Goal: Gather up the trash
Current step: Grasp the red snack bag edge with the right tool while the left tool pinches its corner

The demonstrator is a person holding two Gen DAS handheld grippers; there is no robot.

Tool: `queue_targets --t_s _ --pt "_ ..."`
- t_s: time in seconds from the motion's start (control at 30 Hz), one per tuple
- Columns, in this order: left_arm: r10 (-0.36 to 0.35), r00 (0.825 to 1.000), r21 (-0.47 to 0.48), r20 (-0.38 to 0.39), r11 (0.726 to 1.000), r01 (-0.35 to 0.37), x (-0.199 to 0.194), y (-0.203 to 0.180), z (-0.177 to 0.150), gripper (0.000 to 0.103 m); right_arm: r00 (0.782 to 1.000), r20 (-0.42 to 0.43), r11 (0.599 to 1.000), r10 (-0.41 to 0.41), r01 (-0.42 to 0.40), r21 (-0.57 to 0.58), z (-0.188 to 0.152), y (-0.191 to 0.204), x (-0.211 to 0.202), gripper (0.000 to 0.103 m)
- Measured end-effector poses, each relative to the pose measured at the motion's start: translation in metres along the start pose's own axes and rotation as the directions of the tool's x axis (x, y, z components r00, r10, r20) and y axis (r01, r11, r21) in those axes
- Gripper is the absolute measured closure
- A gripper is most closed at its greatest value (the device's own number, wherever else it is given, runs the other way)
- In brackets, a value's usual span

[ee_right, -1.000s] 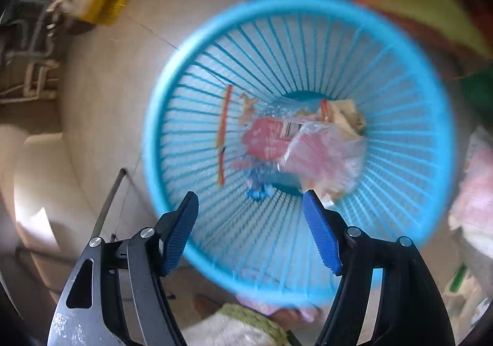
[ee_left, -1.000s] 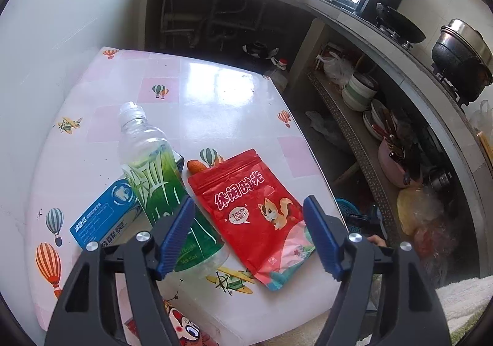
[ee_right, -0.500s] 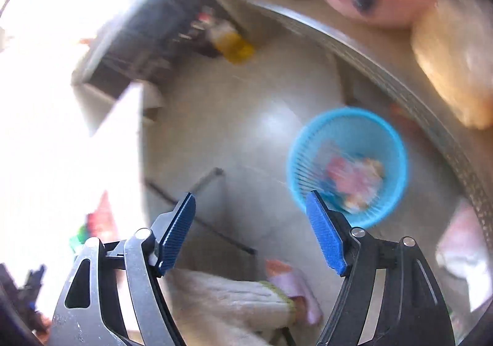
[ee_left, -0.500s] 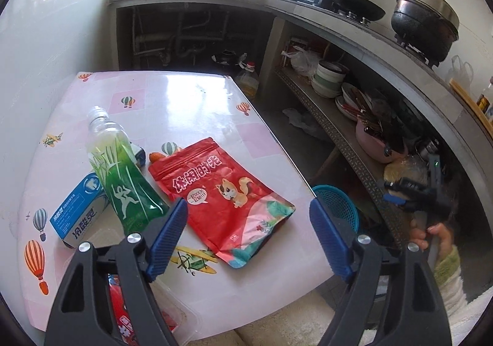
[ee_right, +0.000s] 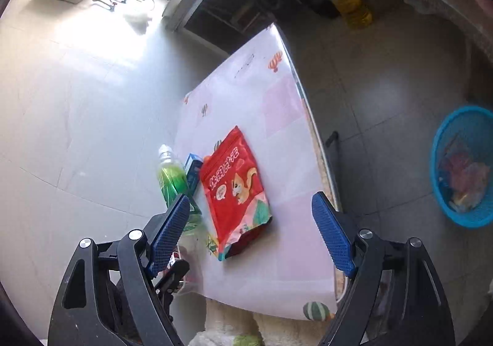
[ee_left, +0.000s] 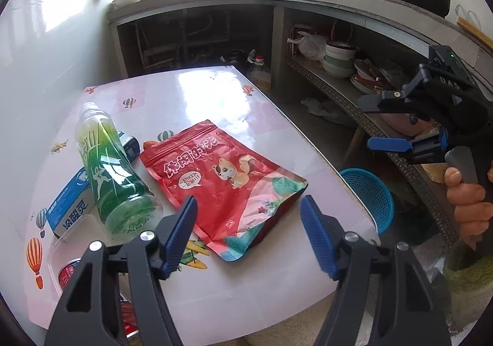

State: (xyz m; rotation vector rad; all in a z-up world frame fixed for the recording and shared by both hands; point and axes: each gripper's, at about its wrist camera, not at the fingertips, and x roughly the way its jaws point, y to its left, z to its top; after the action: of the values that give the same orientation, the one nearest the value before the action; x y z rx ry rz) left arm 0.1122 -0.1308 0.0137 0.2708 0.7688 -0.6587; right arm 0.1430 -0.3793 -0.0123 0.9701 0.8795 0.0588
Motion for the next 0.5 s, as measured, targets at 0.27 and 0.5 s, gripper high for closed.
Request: queue_targets --t_s 0.27,0.5 --pt "0.040 0.999 -0.011 -0.032 0.999 -0.040 0.024 0.001 0.000 0.061 0.996 -0.090 1.000 -0.015 0.016 0.013 -0.008 0.020 0.028 0.030" --pt "0.060 0.995 -0.007 -0.078 0.998 -0.061 0.050 -0.001 0.003 0.081 0.994 -0.104 1.000 -0.026 0.027 0.005 -0.005 0.018 0.027 0.031"
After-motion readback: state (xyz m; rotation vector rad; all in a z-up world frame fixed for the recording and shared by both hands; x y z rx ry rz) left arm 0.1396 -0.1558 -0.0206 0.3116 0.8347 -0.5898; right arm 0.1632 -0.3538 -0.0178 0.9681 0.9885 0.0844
